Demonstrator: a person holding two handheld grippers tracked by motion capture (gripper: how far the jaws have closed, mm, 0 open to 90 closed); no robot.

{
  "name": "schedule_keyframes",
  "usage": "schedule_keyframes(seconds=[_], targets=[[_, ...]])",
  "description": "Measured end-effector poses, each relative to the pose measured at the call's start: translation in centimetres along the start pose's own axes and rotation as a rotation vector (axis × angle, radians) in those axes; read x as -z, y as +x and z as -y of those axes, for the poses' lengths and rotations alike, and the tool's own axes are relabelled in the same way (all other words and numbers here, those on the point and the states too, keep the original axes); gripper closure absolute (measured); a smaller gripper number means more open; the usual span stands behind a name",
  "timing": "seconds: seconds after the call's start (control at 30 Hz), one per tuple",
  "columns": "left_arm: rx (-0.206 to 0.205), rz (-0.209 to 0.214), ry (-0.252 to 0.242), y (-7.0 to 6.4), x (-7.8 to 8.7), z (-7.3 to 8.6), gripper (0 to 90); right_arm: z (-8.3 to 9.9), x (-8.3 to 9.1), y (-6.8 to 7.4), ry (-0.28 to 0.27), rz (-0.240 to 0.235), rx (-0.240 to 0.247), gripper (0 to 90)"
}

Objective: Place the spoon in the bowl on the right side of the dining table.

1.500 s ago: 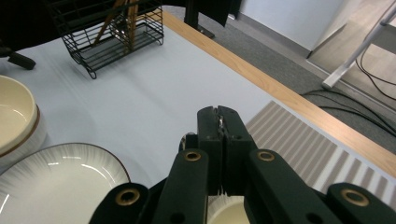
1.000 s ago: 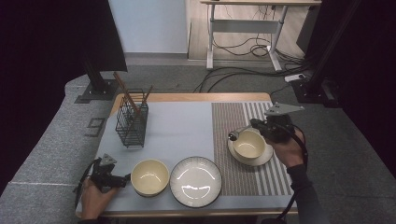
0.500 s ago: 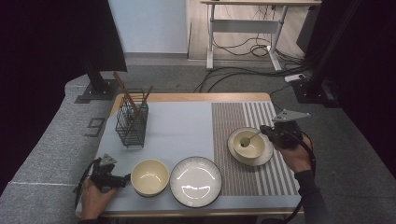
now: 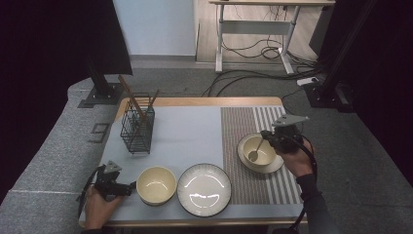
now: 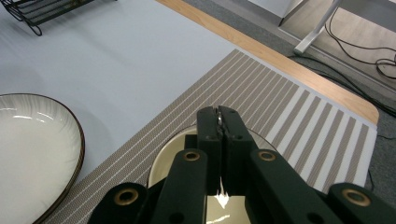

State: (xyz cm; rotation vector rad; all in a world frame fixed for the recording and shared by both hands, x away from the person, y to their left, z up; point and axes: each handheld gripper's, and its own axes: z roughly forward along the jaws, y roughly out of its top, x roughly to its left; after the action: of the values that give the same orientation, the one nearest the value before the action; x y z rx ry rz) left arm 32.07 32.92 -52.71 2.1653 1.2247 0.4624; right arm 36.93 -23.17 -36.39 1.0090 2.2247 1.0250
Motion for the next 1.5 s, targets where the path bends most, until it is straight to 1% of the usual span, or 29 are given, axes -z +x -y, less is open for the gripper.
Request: schedule_keyframes(seconds=[0.07,0.3,0.4,0.73,0.83,0.97,1.1,1.37,1.5], targets=[[0.0,0.0,0.0,0.0,0.0,0.0,0.0,-0.2,-0.4,0.1,-0.003,0.0,0.01,87.9],[0.0,0.0,0.0,0.0,0.0,0.0,0.0,-0.9,-1.7,0.5,-0.015,-0.01,0.009,87.6],[0.0,0.0,0.0,0.0,0.0,0.0,0.0,-1.2,-2.1,0.6,-0.018,-0.011,0.021,87.6],[0.0,0.0,0.0,0.0,0.0,0.0,0.0,-1.7,-3.8,0.7,-0.028,-0.025,0.02,87.0],[0.0,0.0,0.001,0.0,0.0,0.0,0.0,-1.5,-4.4,0.7,-0.018,-0.028,0.022,86.4],[0.001,0.0,0.0,0.0,0.0,0.0,0.0,-1.1,-5.3,0.6,-0.014,-0.03,0.011,86.1],[-0.001,0.0,0.0,0.0,0.0,0.0,0.0,-0.6,-6.3,0.4,0.004,-0.035,0.006,85.8],[0.001,0.0,-0.001,0.0,0.0,0.0,0.0,0.2,-8.0,0.2,0.013,-0.048,-0.022,84.7],[0.001,0.0,-0.001,0.0,0.0,0.0,0.0,0.5,-8.9,0.1,0.031,-0.045,-0.026,83.9]])
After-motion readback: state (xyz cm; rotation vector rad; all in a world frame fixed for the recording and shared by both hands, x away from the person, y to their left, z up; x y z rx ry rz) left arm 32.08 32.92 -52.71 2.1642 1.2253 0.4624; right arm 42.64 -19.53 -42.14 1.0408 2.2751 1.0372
